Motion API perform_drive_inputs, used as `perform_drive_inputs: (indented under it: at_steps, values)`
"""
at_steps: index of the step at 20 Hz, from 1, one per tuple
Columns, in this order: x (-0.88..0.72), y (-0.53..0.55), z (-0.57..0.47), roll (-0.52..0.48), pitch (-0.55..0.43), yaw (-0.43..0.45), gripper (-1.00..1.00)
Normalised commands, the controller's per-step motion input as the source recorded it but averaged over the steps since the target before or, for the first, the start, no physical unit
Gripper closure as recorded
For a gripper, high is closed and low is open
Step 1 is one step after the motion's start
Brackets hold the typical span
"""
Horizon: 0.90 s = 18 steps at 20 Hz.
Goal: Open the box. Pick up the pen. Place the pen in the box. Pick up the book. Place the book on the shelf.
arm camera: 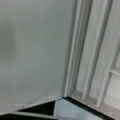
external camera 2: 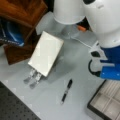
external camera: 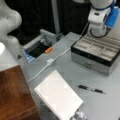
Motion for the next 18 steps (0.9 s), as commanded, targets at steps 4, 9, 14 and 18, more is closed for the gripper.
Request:
perform_drive_inputs:
  at_steps: [4, 9, 14, 18]
  values:
    - [0.02, -0.54, 0.0, -0.586, 0.067, 0.065, -1.0]
    - [-0.05, -0.6, -0.09, -0.477, 0.04, 0.031, -1.0]
    - [-0.11, -0.67, -0.16, -0.315, -0.043, 0.163, -1.0]
    - [-0.14, -0.6, -0.26, -0.258, -0.111, 0.387, -1.0]
